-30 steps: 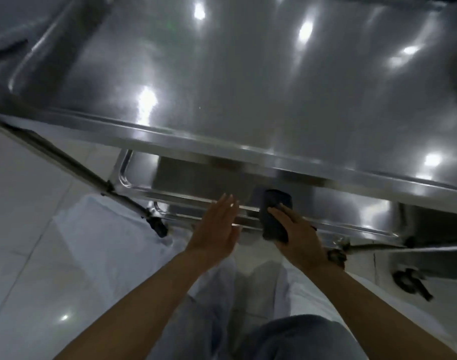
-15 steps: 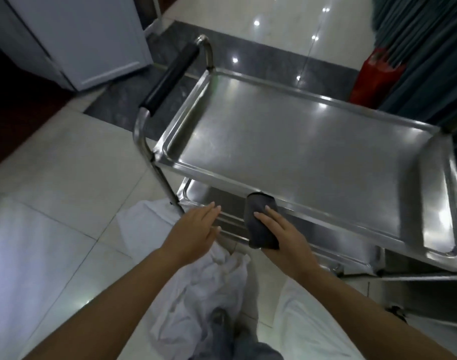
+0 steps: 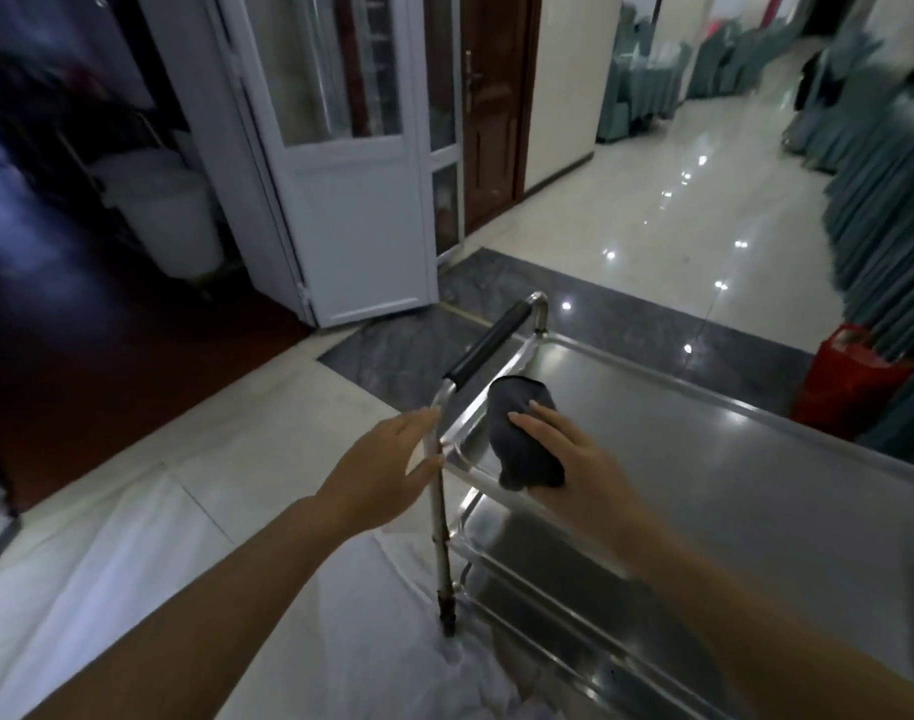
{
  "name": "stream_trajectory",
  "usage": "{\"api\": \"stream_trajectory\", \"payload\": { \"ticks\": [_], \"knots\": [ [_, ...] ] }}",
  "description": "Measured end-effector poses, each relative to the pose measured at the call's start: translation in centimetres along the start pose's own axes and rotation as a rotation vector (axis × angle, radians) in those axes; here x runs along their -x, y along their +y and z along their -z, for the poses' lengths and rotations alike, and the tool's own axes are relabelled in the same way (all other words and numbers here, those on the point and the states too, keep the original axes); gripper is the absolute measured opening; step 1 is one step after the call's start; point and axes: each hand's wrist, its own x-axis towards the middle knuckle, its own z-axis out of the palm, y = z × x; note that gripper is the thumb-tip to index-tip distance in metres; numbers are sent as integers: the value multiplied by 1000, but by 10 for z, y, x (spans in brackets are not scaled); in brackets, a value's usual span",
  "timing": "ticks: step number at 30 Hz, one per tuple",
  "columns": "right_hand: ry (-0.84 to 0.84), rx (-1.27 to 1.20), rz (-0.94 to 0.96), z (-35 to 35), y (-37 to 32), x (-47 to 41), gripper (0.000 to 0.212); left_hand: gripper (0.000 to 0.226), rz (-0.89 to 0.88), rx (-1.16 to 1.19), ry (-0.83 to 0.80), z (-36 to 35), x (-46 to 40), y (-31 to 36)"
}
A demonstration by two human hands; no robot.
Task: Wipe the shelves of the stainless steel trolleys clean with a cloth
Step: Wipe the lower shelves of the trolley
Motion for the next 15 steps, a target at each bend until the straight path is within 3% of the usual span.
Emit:
{"api": "stream_trajectory", "payload": {
  "ticks": [7, 15],
  "knots": [
    [63, 60, 88, -42, -67, -138, 74, 56, -90, -220, 51, 105, -50, -98],
    [202, 58, 122, -115, -129, -259, 73, 54, -183, -303, 72, 203, -98, -215]
  ]
}}
